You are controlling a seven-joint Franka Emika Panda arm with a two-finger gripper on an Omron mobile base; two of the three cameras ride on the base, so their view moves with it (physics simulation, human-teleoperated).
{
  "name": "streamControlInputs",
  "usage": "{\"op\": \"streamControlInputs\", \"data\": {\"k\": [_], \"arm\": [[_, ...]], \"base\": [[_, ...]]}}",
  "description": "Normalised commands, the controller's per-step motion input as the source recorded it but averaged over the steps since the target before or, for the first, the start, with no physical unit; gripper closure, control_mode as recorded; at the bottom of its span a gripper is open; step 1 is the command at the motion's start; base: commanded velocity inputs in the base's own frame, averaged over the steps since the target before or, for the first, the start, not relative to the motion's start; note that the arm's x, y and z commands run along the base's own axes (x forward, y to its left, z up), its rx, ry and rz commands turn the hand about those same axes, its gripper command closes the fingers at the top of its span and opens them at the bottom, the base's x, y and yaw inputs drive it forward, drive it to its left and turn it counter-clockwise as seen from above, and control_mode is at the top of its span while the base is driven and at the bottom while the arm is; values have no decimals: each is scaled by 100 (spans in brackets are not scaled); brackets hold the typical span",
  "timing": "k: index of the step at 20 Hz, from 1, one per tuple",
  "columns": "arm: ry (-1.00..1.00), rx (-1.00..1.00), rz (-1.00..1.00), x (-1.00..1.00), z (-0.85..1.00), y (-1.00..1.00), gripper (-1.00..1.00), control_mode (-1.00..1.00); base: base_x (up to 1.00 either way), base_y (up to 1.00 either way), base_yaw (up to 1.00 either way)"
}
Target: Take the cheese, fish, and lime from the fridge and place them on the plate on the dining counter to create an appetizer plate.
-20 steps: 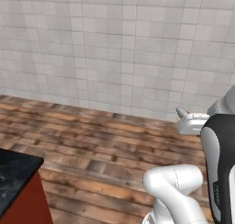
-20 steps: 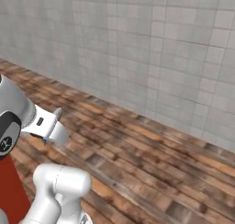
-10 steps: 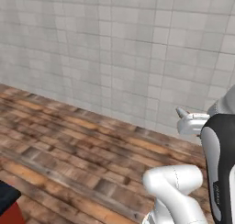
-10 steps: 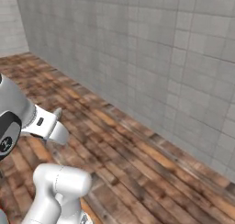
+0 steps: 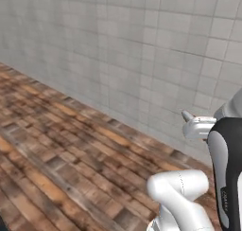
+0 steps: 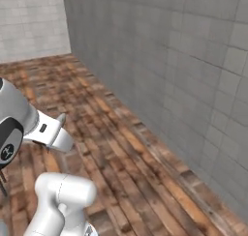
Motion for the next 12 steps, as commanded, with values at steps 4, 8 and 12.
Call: {"op": "streamControlInputs", "data": {"k": [4,8,12], "arm": [[0,0,0,0,0,0,100,100],[0,0,0,0,0,0,100,100],[0,0,0,0,0,0,100,100]], "base": [[100,0,39],[100,-3,38],[100,-13,37]]}}
